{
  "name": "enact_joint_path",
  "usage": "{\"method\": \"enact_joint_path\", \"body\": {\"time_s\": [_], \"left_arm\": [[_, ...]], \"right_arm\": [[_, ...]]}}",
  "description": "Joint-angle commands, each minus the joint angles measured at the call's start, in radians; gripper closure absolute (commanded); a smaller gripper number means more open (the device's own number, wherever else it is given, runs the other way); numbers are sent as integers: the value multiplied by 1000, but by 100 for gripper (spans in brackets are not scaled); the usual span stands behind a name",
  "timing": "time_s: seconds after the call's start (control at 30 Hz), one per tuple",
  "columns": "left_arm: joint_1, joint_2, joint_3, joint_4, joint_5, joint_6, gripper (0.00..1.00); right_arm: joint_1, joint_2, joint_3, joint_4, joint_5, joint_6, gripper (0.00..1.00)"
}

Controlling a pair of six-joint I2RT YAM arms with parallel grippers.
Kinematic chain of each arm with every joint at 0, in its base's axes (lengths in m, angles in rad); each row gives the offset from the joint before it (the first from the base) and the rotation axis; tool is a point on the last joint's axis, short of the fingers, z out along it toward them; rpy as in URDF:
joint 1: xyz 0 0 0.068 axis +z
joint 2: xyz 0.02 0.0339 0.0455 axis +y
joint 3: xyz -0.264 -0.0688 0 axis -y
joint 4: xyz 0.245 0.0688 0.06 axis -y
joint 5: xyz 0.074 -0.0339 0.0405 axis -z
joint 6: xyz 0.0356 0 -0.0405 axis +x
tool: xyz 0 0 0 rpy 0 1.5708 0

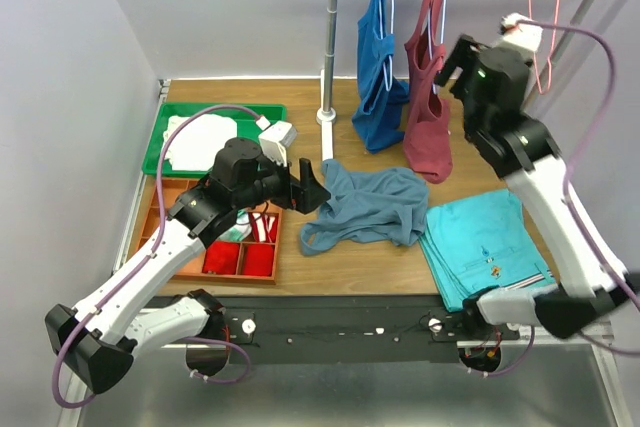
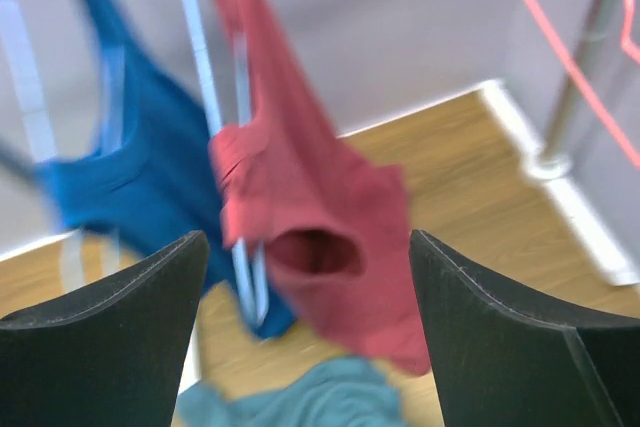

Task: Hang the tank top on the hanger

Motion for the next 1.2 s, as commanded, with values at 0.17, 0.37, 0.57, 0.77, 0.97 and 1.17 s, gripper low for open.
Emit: {"method": "enact_joint_path", "body": {"time_s": [0.17, 0.37, 0.57, 0.77, 0.97, 1.17], "left_arm": [[-1, -27, 2, -45, 37, 44, 1], [-1, -38, -24, -43, 19, 48, 1], [-1, -42, -43, -40, 1, 57, 1], [-4, -33, -49, -34, 4, 65, 1], [-9, -34, -55, -30, 1, 67, 1], [-9, -31, -60, -19, 2, 65, 1]], "right_arm": [[-168, 330, 366, 120, 203, -290, 11], [-342, 382, 487, 32, 19, -246, 10], [-472, 359, 438, 21, -128, -227, 10], [-589, 368, 400, 28, -308, -224, 10], [-655, 427, 423, -3, -409, -220, 10], [-670, 488, 421, -14, -481, -204, 14]]}}
